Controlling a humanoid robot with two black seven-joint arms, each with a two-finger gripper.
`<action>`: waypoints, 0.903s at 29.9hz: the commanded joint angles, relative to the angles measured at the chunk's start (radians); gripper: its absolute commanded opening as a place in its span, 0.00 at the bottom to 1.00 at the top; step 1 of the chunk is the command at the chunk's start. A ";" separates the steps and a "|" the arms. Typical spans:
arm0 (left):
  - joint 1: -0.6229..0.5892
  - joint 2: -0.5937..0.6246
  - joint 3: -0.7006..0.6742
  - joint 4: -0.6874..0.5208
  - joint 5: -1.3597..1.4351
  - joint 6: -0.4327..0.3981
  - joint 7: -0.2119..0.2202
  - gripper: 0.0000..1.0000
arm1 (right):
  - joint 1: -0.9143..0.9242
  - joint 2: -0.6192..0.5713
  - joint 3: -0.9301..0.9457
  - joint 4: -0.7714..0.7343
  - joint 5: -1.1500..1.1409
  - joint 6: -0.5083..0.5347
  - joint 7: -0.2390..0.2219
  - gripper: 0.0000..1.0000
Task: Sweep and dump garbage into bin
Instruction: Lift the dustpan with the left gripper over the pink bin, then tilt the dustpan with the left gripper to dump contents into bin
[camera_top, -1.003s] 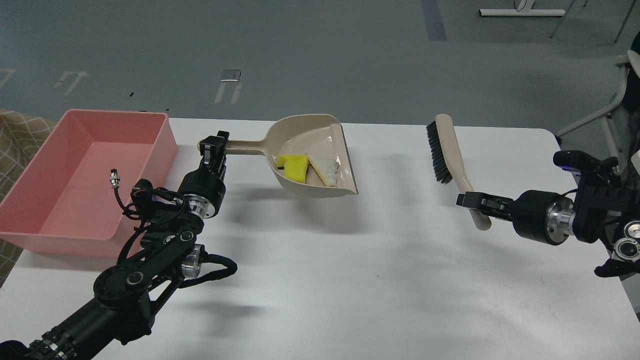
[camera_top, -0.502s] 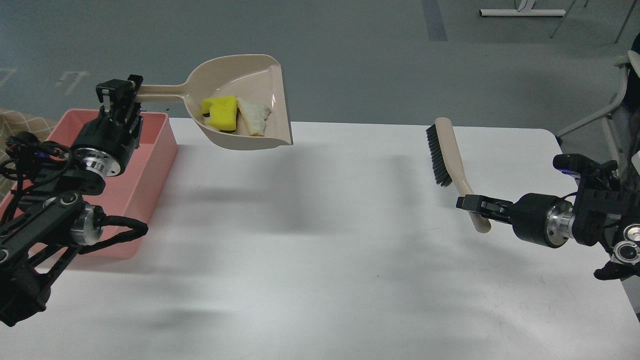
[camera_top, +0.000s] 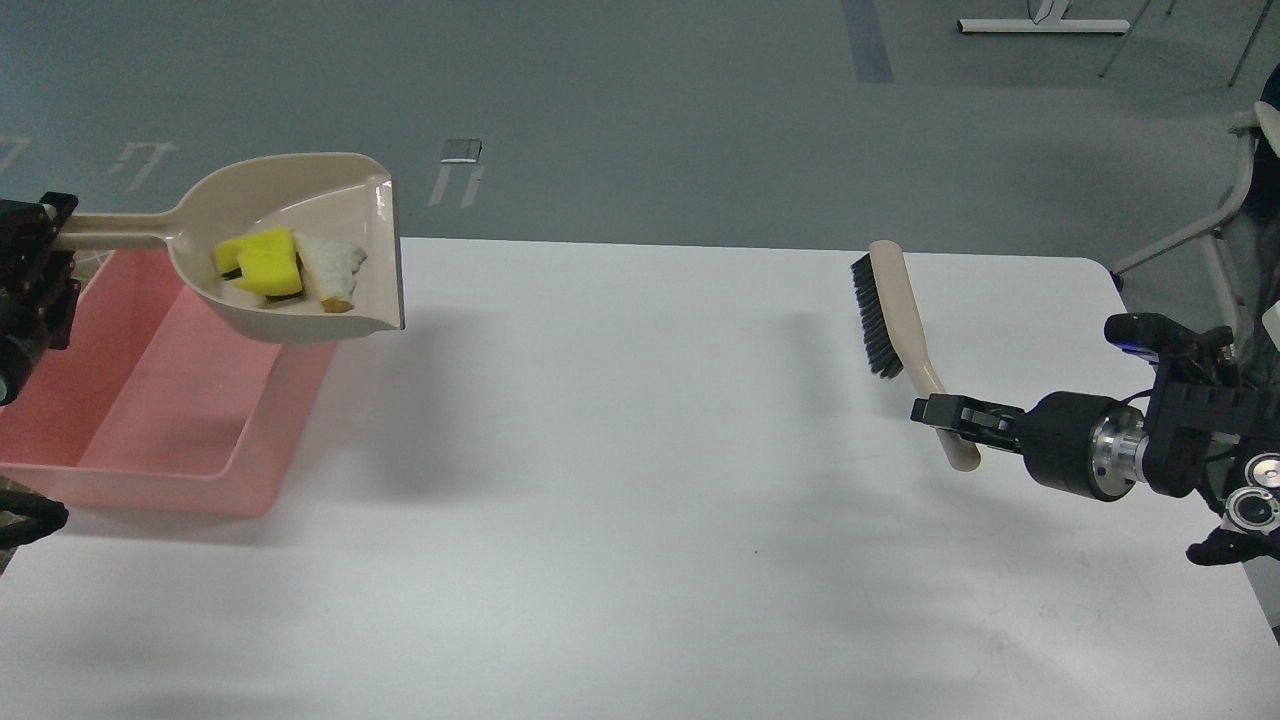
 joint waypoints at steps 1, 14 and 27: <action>0.036 0.003 -0.040 0.101 0.000 -0.044 -0.026 0.00 | -0.009 0.001 0.001 0.002 0.000 0.000 0.000 0.00; 0.027 0.167 -0.094 0.230 0.081 -0.119 -0.116 0.00 | -0.010 0.010 0.001 0.007 0.000 0.000 0.001 0.00; 0.025 0.214 -0.092 0.228 0.565 -0.019 -0.239 0.00 | -0.012 0.014 -0.002 0.007 0.000 0.000 0.000 0.00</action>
